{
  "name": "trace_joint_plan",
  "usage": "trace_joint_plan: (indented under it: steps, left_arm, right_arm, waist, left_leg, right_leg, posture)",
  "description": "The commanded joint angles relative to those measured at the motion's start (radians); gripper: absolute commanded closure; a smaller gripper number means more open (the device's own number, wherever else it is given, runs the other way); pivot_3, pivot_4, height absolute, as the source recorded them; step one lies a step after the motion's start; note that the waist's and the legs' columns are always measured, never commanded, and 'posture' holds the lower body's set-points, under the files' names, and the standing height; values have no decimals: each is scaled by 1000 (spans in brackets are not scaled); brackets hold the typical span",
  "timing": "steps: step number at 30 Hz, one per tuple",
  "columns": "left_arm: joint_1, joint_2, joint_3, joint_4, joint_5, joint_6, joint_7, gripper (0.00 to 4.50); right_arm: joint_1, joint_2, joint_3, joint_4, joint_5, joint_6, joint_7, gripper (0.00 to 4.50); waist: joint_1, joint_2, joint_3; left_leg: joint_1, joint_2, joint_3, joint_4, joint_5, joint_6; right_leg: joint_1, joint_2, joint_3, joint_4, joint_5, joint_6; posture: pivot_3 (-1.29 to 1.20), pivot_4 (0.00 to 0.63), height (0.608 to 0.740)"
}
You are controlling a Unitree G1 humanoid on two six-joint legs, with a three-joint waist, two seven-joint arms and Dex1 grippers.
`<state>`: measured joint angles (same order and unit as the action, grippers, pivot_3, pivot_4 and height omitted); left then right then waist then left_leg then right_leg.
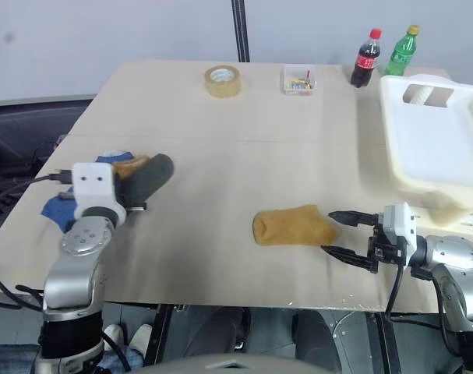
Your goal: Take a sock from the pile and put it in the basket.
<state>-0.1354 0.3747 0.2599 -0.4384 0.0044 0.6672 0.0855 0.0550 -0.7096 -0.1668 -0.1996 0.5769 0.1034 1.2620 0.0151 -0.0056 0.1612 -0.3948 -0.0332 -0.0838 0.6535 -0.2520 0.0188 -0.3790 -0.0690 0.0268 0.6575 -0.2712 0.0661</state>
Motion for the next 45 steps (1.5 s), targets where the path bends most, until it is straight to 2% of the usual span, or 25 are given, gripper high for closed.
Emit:
trace_joint_plan:
  steps: [1, 8, 11, 16, 18, 22, 26, 45]
  left_arm:
    - [-36, 20, 58, -53, 52, -73, 42, 4473]
    - [-99, 76, 133, -58, 137, -146, 89, 4473]
    - [-121, 129, 183, -34, 163, -169, 90, 4473]
    - [-107, 155, 224, -2, 190, -183, 85, 4473]
    - [-86, 150, 199, 21, 198, -173, 62, 4473]
    - [10, 145, -10, 141, 246, -146, -47, 4473]
    - [42, 96, -81, 162, 245, -118, -69, 4473]
    - [19, 5, -25, 166, 213, -141, -39, 4473]
  right_arm:
    - [0, 1, -15, -32, 14, -16, 3, 1025]
    - [3, 0, -15, -32, 14, -17, 7, 1025]
    - [7, -2, -18, -33, 15, -16, 8, 1025]
    - [11, -5, -22, -33, 14, -17, 8, 1025]
    - [10, -6, -23, -35, 15, -14, 6, 1025]
    - [14, -6, -27, -45, 15, -11, -4, 1025]
    - [29, -9, -34, -61, 19, -7, -12, 1025]
    - [37, 3, -19, -47, -1, -28, -23, 1025]
  waist:
    - [0, 0, 0]
    - [-1, -1, 1]
    - [-1, -2, 1]
    - [-1, -2, 1]
    - [-1, -2, 1]
    - [0, 0, 0]
    - [-1, -6, 4]
    - [-1, -6, 3]
  left_leg:
    - [0, 0, 0, 0, 0, 0]
    - [0, 0, 0, 0, 0, 0]
    - [0, 0, 0, 0, 0, 0]
    - [0, 0, 0, 0, 0, 0]
    - [0, 0, 0, 0, 0, 0]
    - [1, -1, 0, 0, 0, 0]
    - [0, 0, -1, 0, 0, 0]
    - [0, 0, 0, 0, 0, 0]
  right_leg:
    - [0, 0, 0, 0, 0, 0]
    - [0, 0, 0, 0, 0, 0]
    - [0, 0, 0, 0, 0, 0]
    - [0, 0, 0, 0, 0, 0]
    - [0, 0, 0, 0, 0, 0]
    - [0, 0, 0, 0, 0, 0]
    - [0, 0, 0, 1, 0, 0]
    - [0, -2, 0, 0, 0, 0]
  posture:
    - [0, 150, 738]
    - [0, 150, 738]
    - [0, 150, 738]
    - [0, 150, 738]
    - [0, 150, 738]
    - [0, 150, 738]
    - [0, 150, 738]
    - [0, 150, 738]
